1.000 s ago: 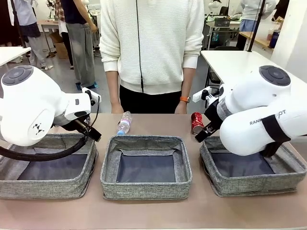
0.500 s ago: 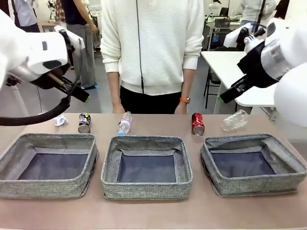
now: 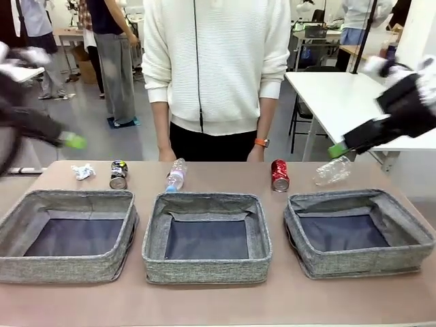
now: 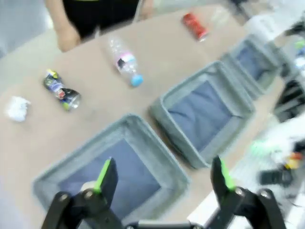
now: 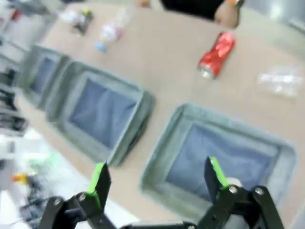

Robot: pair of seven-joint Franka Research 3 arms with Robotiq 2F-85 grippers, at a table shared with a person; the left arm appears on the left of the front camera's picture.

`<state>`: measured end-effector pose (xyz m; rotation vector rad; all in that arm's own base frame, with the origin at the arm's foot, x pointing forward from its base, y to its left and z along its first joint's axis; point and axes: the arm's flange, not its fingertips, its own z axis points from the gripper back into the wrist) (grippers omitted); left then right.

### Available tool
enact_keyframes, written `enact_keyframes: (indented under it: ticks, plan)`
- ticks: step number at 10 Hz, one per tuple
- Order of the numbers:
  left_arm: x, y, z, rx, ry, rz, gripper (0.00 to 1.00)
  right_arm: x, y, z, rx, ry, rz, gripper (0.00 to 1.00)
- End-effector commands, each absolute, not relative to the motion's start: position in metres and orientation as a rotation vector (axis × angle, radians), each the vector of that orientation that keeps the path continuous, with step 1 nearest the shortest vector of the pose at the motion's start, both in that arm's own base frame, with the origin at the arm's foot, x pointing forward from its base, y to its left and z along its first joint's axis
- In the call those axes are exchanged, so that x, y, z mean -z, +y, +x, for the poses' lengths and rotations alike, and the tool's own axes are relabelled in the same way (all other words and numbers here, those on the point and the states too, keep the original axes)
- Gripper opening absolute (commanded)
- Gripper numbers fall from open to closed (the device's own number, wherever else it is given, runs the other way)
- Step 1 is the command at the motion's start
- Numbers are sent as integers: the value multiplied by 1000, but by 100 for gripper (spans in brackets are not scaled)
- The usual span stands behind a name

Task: Sort the waste into the appropriate baskets.
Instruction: Pick up the waste item pointed out by the person.

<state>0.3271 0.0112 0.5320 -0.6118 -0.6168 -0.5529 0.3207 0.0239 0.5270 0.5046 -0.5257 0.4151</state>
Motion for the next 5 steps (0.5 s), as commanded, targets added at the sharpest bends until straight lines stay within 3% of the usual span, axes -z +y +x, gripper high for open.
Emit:
enact_keyframes:
  ticks: [1, 3, 4, 5]
  plan:
    - [-501, 125, 290, 212, -635, -1028, 100, -523, -101, 309, 39, -437, 984, 100]
    - [-441, 174, 263, -41, -763, -1219, 100, -480, -188, 298, 306, -607, 1275, 100]
    - [-411, 172, 267, -198, -623, -1205, 100, -465, -203, 292, 455, -711, 1320, 100]
    - [-478, 184, 260, 221, -709, -1048, 100, -492, -165, 276, -86, -510, 934, 100]
